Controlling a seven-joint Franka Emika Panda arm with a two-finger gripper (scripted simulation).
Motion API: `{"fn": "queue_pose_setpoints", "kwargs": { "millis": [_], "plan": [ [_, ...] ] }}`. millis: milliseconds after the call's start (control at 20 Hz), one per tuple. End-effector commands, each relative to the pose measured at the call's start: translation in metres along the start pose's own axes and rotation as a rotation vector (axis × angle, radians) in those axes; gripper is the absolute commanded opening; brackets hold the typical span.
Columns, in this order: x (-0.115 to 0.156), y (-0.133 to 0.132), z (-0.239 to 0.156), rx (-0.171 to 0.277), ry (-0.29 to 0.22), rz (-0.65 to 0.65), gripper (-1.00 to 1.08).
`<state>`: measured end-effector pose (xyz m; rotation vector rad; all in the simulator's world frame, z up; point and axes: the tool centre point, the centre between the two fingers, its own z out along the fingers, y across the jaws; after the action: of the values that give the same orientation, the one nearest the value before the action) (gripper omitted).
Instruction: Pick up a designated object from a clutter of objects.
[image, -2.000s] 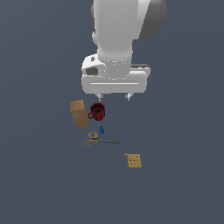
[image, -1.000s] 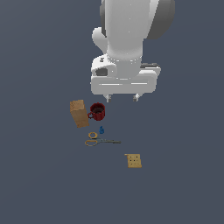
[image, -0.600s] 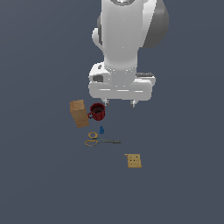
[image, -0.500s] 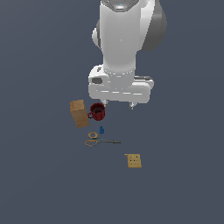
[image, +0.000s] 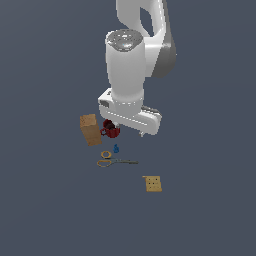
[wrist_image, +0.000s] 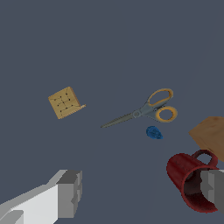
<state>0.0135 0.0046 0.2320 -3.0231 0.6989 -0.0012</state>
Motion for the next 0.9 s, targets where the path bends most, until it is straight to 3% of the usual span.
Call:
{"fn": "queue_pose_setpoints", "kwargs": {
  "millis": [0, 850],
  "plan": [
    [0.001, 0.006, 0.013, -0.001, 0.0, 0.078, 1.0],
    [0.0, 0.054, 0.099, -0.019, 0.01, 0.599, 1.0]
  ]
}}
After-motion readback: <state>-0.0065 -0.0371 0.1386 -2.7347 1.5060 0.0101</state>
